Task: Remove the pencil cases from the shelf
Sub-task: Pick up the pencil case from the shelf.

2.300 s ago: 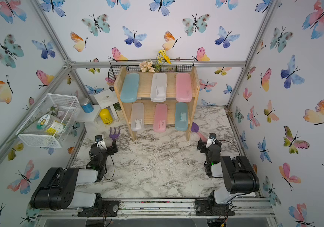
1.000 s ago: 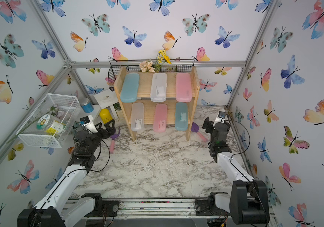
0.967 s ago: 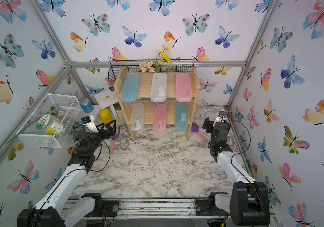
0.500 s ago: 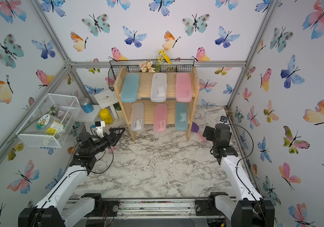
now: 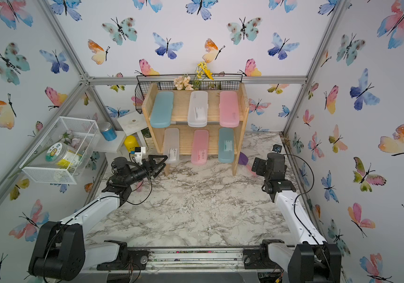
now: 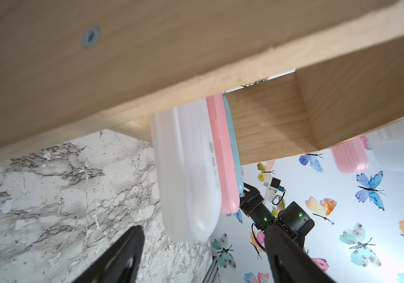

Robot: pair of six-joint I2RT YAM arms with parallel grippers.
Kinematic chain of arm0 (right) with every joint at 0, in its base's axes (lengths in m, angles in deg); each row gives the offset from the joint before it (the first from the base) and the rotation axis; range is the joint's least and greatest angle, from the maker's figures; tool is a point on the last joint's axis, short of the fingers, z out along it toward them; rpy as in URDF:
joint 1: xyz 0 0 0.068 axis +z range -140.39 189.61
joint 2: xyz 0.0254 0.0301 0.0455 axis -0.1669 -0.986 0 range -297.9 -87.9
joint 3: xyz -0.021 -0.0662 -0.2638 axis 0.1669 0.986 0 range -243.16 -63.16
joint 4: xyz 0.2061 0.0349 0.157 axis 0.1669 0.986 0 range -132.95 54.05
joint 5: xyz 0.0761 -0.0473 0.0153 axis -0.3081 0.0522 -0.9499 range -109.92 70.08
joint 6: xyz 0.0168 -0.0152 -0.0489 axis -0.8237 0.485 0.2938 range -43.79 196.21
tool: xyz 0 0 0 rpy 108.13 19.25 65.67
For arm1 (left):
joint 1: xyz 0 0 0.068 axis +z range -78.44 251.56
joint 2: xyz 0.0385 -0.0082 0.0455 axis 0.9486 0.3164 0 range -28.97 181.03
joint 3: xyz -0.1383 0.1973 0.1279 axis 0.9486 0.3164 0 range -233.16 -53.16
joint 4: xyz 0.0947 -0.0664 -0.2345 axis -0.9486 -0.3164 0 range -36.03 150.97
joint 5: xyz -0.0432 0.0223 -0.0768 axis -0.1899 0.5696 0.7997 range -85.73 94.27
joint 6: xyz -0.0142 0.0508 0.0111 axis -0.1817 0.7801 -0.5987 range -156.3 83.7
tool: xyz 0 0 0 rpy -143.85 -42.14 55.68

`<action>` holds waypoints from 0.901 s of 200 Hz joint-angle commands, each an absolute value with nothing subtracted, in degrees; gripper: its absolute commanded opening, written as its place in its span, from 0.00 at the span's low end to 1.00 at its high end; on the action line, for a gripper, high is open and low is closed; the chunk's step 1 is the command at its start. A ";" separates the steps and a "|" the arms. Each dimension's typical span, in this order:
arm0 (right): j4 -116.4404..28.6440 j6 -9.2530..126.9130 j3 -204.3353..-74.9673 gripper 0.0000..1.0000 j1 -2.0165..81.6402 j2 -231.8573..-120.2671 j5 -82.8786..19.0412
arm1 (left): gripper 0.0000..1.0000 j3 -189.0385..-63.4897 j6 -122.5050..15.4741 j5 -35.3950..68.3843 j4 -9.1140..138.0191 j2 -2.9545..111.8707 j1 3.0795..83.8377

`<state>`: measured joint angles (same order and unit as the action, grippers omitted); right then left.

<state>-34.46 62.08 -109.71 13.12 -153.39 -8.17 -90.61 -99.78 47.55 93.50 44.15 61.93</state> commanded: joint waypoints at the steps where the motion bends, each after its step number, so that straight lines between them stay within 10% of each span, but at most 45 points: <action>1: -33.58 62.03 -111.75 0.98 13.30 -154.31 -9.20 | 0.75 -92.68 -99.77 48.39 95.84 45.66 61.71; 121: -31.95 62.94 -113.94 0.96 13.30 -155.69 -10.38 | 0.04 -92.40 -101.34 48.65 98.86 50.07 61.69; 180: -28.27 59.21 -114.32 0.96 13.77 -148.54 -17.21 | 0.00 -91.31 -87.51 44.94 85.11 39.98 58.59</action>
<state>-31.05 61.73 -112.63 13.14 -152.41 -11.71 -91.73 -98.31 47.40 95.58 46.69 60.81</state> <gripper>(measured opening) 0.959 0.205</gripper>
